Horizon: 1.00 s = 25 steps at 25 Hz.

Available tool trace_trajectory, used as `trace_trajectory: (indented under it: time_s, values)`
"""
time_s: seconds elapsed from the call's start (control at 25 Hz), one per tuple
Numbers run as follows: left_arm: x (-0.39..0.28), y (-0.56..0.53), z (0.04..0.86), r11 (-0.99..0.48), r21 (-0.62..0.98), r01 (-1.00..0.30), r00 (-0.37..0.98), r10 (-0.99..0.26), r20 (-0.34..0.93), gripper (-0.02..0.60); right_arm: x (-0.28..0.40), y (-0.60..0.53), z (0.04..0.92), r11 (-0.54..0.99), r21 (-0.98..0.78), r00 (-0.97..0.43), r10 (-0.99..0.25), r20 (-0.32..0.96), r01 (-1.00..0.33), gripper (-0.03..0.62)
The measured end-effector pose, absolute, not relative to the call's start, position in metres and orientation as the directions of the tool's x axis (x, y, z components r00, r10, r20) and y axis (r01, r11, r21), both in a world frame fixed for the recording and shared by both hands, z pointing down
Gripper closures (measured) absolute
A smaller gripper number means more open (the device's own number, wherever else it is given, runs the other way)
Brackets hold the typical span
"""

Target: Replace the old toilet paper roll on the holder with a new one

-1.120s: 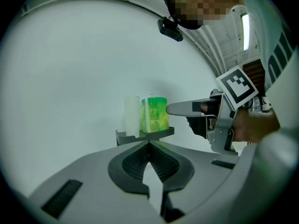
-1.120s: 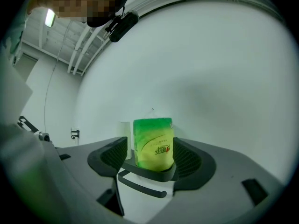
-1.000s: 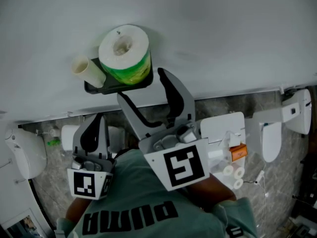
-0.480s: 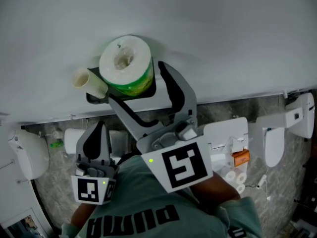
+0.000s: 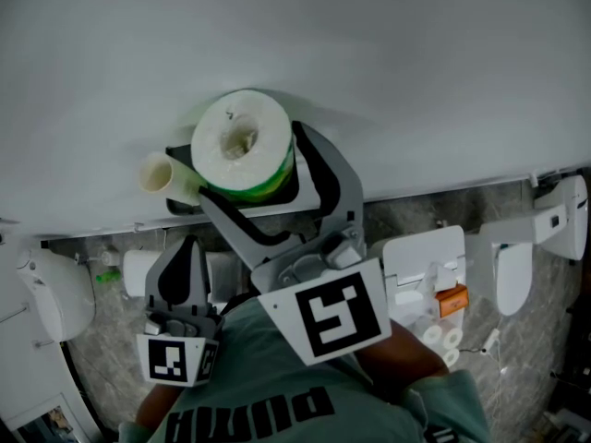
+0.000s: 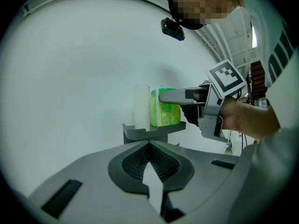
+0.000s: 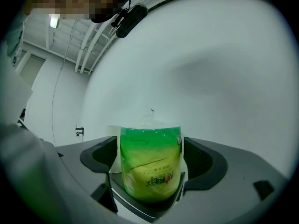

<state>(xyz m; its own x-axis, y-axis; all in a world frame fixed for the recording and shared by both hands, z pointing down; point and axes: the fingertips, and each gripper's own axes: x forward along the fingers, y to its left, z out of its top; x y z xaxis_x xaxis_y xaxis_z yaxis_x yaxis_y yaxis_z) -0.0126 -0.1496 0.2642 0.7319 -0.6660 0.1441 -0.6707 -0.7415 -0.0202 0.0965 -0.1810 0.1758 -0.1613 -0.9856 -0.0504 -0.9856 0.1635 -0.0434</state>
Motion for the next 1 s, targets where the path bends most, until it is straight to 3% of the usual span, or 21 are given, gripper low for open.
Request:
trace_trajectory:
  time_s: [1.0]
  values:
    - [-0.003, -0.171, 0.276, -0.763, 0.021, -0.646, 0.754, -0.633, 0.177, 0.577, 0.098, -0.192, 0.179, 0.192, -0.076, -0.187, -0.98, -0.063, -0.979, 0.171]
